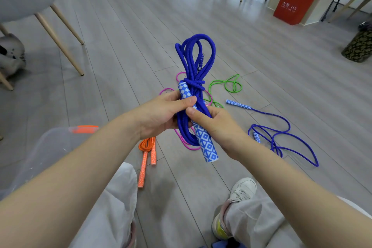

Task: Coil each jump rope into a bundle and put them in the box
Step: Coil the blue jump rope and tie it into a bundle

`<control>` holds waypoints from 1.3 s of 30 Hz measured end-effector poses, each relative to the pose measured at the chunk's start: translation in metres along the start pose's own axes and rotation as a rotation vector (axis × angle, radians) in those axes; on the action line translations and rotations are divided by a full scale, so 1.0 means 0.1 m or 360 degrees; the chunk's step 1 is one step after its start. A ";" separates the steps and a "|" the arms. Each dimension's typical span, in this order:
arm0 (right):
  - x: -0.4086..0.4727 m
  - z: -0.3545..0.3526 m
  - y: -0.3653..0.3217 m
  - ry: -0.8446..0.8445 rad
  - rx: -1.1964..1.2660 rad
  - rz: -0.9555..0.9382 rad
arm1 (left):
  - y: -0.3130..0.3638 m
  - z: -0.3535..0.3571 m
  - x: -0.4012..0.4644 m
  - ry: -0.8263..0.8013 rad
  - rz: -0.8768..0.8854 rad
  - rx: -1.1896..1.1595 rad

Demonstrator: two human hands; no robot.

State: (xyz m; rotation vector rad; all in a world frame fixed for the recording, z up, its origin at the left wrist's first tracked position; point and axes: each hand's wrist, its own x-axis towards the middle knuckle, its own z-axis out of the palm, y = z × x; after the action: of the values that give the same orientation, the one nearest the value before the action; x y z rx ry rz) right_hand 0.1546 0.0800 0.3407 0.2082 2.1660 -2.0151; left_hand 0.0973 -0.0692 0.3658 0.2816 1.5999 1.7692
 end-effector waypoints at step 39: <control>0.06 -0.07 -0.01 -0.0326 0.0654 -0.0245 | 0.12 -0.10 0.04 0.0006 0.0149 -0.0575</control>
State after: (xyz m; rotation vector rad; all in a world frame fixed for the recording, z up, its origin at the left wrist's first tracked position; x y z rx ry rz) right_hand 0.1479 0.0868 0.3409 -0.1137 1.6765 -2.4303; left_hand 0.0838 -0.0741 0.3736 0.1823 1.2545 2.0893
